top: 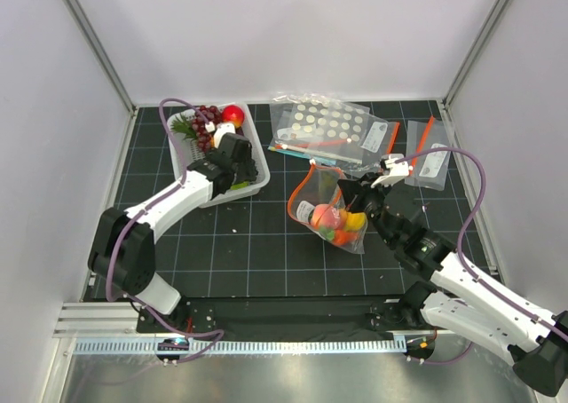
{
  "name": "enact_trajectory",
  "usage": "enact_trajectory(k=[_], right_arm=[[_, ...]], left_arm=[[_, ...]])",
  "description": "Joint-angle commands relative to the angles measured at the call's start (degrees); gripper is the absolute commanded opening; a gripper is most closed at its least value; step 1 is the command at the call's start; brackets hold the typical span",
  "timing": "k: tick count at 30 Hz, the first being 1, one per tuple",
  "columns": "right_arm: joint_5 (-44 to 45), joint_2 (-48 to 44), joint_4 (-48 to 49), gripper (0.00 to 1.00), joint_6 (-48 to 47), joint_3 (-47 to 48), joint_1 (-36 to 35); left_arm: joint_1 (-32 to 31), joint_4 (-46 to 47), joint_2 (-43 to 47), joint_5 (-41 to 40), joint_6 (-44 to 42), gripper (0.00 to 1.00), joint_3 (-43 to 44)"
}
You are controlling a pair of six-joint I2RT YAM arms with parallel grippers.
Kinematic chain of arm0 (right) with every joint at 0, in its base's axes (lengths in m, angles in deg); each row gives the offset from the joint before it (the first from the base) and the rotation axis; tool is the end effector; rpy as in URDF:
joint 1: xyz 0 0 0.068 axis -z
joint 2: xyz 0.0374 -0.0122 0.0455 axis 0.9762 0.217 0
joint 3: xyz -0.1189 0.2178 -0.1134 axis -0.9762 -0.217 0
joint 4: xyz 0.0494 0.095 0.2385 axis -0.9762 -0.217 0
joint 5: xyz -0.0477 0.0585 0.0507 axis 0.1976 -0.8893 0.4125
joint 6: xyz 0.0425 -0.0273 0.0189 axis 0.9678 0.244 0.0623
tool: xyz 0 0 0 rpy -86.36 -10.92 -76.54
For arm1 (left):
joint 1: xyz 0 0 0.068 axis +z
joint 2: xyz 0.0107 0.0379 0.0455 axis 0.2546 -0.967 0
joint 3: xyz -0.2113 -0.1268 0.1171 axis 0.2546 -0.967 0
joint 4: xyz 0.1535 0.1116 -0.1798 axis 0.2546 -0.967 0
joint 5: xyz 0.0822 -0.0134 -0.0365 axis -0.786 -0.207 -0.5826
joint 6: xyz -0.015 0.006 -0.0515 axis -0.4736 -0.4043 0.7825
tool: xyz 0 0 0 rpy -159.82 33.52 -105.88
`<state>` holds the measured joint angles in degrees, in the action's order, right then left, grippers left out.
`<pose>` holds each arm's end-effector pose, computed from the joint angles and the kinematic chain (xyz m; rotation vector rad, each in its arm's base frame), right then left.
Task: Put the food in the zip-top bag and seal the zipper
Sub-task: Pick up the fake fruit from the bin.
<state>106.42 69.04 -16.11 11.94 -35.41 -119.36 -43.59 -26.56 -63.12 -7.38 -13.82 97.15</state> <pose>0.1475 0.1157 0.3039 0.0268 1.7059 0.5860 0.3025 -0.1506 0.2495 -0.2957 2.2896 -0.0763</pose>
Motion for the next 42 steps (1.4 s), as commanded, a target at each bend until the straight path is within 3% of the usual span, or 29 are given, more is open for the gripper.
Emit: enact_trajectory(k=[1,9,14,19,22,24,27,34,42], right_arm=[[0.67,-0.88,2.60,0.01,0.08,0.52,-0.04],[0.67,-0.97,2.42,0.01,0.08,0.61,-0.03],[0.58,-1.06,2.34,0.01,0.08,0.61,-0.04],[0.67,-1.49,2.33,0.01,0.08,0.52,-0.03],[0.58,-1.67,2.25,0.01,-0.01,0.61,0.05],[0.67,-1.84,2.33,0.01,0.08,0.52,-0.03],[0.67,-1.67,2.25,0.01,0.08,0.43,-0.04],[0.58,-1.41,2.33,0.01,0.08,0.61,-0.04],[-0.74,-0.26,2.95,0.01,-0.01,0.70,-0.04]], left_arm=[[1.59,-0.72,-0.20,-0.05,0.81,0.71,2.64],[4.23,-0.37,-3.62,3.82,0.55,0.78,3.69],[7.39,-0.98,-8.63,7.86,0.46,0.77,5.80],[7.75,-1.24,-12.76,13.66,0.54,0.67,7.55],[7.75,-2.30,-13.30,14.02,0.81,0.40,8.35],[7.75,-1.78,-10.68,13.84,0.98,0.28,7.30],[7.66,-0.11,-4.89,13.40,1.77,0.22,4.23],[7.48,8.06,11.21,18.49,5.29,0.25,-5.70],[4.86,21.24,24.49,32.11,10.12,0.27,-13.27]])
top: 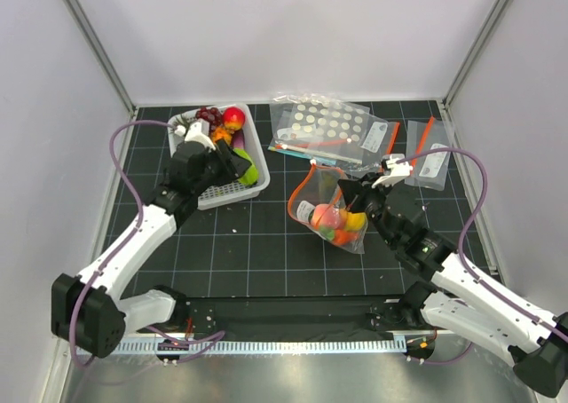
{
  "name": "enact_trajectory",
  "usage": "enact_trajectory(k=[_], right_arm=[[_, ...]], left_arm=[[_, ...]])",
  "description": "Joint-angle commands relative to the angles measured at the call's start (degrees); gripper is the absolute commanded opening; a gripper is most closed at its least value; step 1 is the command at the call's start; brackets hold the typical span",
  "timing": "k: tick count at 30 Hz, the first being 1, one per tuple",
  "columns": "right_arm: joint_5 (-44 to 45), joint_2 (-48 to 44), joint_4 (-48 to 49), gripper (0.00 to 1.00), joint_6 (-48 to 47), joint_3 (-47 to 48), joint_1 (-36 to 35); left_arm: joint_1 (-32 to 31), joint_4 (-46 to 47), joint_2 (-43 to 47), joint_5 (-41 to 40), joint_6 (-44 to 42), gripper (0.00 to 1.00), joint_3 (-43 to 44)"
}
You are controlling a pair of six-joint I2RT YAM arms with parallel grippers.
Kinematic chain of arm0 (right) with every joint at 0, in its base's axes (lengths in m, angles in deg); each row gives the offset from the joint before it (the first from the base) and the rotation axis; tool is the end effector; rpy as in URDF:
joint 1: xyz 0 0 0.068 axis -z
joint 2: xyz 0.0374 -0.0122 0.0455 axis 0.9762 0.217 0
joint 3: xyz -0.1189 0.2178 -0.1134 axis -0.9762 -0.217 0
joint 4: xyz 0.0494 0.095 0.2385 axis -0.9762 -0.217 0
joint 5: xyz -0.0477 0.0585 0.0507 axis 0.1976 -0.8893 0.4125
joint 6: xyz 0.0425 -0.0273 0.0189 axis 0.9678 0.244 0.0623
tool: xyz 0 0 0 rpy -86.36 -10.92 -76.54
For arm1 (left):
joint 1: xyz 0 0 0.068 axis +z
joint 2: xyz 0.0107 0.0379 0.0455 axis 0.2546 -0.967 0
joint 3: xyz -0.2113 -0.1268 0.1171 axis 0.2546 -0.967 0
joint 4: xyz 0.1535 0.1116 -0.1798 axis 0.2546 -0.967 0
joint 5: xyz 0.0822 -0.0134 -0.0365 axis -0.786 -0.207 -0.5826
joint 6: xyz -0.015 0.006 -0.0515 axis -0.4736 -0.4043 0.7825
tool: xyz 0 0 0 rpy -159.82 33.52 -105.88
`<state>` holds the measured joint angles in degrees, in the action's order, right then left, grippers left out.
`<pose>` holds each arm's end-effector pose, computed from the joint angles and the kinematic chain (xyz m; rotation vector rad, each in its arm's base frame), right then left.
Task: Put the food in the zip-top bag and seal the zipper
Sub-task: Pick up the fake fruit from the bin, then place the fake fruit in the zipper food storage bag.
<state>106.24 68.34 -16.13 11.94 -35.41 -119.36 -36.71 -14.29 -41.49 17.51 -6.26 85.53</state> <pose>0.1457 0.1143 0.3059 0.0274 1.6955 0.5946 0.2519 -0.1028 0.3060 -0.3392 2.0517 -0.7341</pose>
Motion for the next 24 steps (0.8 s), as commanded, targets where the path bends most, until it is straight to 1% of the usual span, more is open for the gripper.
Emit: enact_trajectory(k=[1,2,3,4,5,7,8,11,13,17,20,21,24], right_arm=[[-0.74,0.52,3.06,0.01,-0.01,0.70,-0.04],[-1.00,0.70,3.15,0.01,-0.01,0.79,-0.04],[-1.35,0.87,3.23,0.01,-0.10,0.79,-0.04],[-1.53,0.79,3.32,0.01,-0.10,0.79,-0.04],[-1.44,0.79,3.32,0.01,-0.18,0.87,-0.04],[-1.62,0.79,3.41,0.01,-0.36,0.79,-0.04],[-1.88,0.61,3.41,0.01,-0.36,0.79,-0.04],[-2.76,0.52,3.76,0.01,-0.45,0.70,0.05],[-3.63,0.35,4.03,0.01,-0.53,0.61,-0.03],[-4.52,-0.62,4.99,0.01,-0.54,0.08,-0.03],[-6.09,-2.02,6.13,0.01,-0.62,-0.53,-0.04],[-6.36,-2.37,6.22,0.01,-0.80,-0.62,-0.04],[-6.28,-3.78,6.22,0.01,-0.97,-1.06,-0.03]], left_arm=[[-3.08,9.17,3.64,7.05,2.47,0.27,-1.99],[-4.22,11.60,4.87,6.79,2.04,0.28,-2.17],[-7.02,12.59,5.32,6.27,1.51,0.27,-2.35],[-8.44,13.64,5.49,6.09,0.46,0.27,-2.70],[-11.15,16.09,5.76,6.09,0.10,0.27,-2.87],[-13.80,19.69,5.41,7.22,-1.12,0.27,-3.14],[-16.25,20.50,4.71,7.49,-1.56,0.27,-2.88],[-20.48,21.91,2.87,9.24,-4.72,0.29,-1.04],[-22.07,21.13,0.14,10.13,-5.87,0.29,1.24],[-25.23,16.91,-4.60,5.39,-9.73,0.29,4.85],[-26.03,14.62,-9.17,3.98,-11.40,0.29,7.40],[-26.21,12.09,-12.05,3.54,-11.76,0.29,9.67],[-27.09,8.13,-15.50,1.87,-13.60,0.29,13.46]])
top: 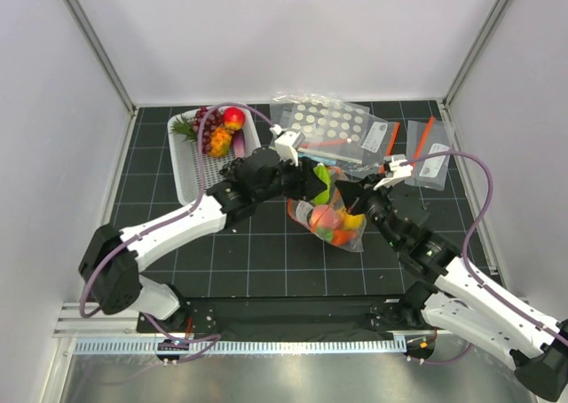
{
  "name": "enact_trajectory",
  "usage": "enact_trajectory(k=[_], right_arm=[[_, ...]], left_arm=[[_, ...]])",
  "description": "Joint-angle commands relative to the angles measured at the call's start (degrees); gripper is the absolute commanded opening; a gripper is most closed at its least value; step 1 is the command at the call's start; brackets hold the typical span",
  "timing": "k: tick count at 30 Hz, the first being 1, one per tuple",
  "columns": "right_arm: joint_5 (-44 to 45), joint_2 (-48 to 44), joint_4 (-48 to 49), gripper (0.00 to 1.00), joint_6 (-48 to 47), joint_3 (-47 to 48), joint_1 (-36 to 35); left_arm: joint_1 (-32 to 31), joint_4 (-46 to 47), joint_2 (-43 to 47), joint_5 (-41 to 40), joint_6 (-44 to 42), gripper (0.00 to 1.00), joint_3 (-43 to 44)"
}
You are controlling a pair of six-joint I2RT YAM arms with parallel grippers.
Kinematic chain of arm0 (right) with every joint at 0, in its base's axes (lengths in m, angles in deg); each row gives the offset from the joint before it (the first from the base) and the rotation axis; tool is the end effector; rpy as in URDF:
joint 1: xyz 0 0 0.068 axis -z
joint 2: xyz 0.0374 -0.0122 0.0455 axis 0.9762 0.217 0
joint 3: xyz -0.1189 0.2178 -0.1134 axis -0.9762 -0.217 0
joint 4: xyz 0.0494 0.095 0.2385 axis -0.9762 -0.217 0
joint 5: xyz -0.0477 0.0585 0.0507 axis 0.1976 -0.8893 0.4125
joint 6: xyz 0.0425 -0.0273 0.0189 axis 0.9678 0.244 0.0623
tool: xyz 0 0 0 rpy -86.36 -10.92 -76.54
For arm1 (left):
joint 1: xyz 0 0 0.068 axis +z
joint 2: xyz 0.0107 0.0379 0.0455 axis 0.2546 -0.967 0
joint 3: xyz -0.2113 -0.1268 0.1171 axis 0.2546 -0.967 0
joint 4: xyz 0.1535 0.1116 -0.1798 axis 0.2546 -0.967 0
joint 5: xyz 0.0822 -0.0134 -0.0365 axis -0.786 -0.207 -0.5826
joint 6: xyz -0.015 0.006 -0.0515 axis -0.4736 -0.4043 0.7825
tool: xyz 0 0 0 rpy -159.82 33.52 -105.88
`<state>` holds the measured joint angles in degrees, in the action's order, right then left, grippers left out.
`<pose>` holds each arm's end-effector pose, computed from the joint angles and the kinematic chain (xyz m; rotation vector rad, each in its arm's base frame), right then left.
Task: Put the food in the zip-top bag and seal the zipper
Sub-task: Place the fake fruit in the zipper food storage bag.
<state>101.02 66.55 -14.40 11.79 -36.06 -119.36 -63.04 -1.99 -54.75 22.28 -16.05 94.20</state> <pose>0.1402 0.1135 0.3101 -0.0342 1.6597 0.6898 0.2196 -0.2524 0.3161 0.3671 1.9744 -1.0484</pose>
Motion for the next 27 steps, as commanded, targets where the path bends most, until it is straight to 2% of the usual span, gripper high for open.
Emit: enact_trajectory(k=[1,3,5,6,8,9,12,18,27], right_arm=[[-0.88,-2.69,4.67,0.01,-0.82,-0.58,-0.03],[-0.44,-3.13,4.76,0.01,-0.91,-0.93,0.05],[-0.18,-3.66,4.59,0.01,-0.91,-0.93,-0.03],[0.26,-3.83,4.50,0.01,-0.82,-0.93,-0.04],[1.05,-4.27,4.41,0.01,-0.65,-1.19,-0.04],[1.93,-4.28,4.32,0.01,-0.47,-1.28,-0.12],[3.34,-4.19,3.80,0.01,-0.30,-1.28,-0.04],[4.92,-4.19,3.00,0.01,-0.12,-1.11,-0.04],[6.24,-3.57,2.91,0.01,-0.21,-1.19,-0.04]], left_arm=[[-1.10,-4.71,-3.63,-3.68,-4.25,0.29,5.32],[-1.98,-6.03,-4.70,-4.91,-5.04,0.29,6.46],[-2.94,-6.74,-5.75,-4.83,-5.84,0.39,7.69],[-3.30,-8.13,-6.11,-4.40,-7.06,0.63,8.22],[-4.52,-9.81,-6.29,-5.88,-7.68,0.76,9.36],[-4.88,-10.51,-5.85,-8.32,-7.95,0.85,9.63],[-5.50,-10.61,-3.30,-10.36,-8.65,1.00,8.23],[-5.41,-10.17,3.19,-15.72,-8.91,1.00,4.98],[-3.92,-9.38,11.81,-28.90,-5.49,1.00,-0.47]])
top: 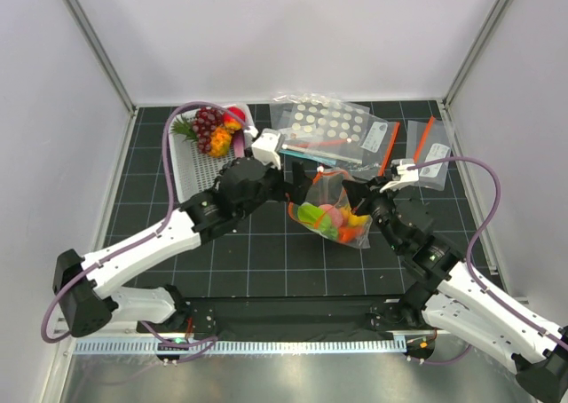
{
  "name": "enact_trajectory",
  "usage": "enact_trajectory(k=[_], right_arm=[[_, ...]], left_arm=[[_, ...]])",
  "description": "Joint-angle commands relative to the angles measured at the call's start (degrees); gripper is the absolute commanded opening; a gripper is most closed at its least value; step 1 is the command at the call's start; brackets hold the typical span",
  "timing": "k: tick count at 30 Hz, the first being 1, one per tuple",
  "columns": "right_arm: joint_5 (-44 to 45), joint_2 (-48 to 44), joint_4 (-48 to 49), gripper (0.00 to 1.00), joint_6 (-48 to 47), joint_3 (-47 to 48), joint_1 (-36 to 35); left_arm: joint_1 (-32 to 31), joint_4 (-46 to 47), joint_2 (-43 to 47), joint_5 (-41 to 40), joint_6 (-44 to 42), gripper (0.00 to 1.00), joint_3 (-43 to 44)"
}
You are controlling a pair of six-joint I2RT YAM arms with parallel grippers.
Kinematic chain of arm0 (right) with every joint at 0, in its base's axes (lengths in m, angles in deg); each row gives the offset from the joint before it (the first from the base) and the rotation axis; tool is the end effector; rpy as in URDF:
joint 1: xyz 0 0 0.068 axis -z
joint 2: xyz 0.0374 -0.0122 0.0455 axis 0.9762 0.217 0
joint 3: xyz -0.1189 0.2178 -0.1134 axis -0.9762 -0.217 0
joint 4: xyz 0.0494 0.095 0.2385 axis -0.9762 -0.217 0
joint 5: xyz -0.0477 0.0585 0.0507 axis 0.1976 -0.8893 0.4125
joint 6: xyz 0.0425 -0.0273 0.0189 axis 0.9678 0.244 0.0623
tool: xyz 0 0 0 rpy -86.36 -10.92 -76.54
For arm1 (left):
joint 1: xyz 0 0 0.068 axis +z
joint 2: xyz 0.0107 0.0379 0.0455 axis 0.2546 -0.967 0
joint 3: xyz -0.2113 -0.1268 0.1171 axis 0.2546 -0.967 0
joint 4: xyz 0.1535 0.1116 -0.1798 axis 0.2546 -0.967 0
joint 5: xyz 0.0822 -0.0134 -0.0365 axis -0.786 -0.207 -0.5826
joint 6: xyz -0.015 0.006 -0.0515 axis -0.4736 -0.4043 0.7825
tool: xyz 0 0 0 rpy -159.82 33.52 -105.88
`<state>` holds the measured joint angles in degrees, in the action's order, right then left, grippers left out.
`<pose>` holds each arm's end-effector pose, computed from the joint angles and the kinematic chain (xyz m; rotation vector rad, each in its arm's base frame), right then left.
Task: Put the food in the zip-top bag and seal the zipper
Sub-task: Place the fake fruit in the zipper food storage bag, then zip the zipper food storage bag at the center of the board.
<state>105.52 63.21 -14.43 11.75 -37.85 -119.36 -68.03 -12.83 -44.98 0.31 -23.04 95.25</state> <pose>0.1335 0.1039 0.3079 0.0340 1.6262 0.6404 0.1812 -0.2271 0.3532 0.2786 1.8940 -0.6929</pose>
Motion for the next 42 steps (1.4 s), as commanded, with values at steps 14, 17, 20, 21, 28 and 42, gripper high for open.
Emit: enact_trajectory(k=[14,17,20,21,28,42], right_arm=[[1.65,-0.32,2.58,0.01,-0.25,0.77,-0.04],[1.48,-0.32,2.58,0.01,-0.25,0.77,-0.04],[1.48,-0.32,2.50,0.01,-0.25,0.86,-0.04],[1.56,-0.32,2.50,0.01,-0.34,0.86,-0.04],[1.30,0.30,2.41,0.01,-0.25,1.04,-0.04],[1.30,1.35,2.50,0.01,-0.25,1.13,-0.04]], left_arm=[[22.86,-7.41,-1.89,-3.87,13.11,1.00,-2.85],[23.39,-8.55,-3.31,-3.44,12.93,1.00,-1.79],[23.39,-7.86,-3.84,1.30,13.46,1.00,-1.70],[23.31,-7.59,-3.93,2.79,13.46,1.00,-1.70],[22.69,-5.92,-4.45,10.10,14.34,0.97,-1.88],[10.39,10.25,-5.59,15.11,9.41,0.77,-6.45]])
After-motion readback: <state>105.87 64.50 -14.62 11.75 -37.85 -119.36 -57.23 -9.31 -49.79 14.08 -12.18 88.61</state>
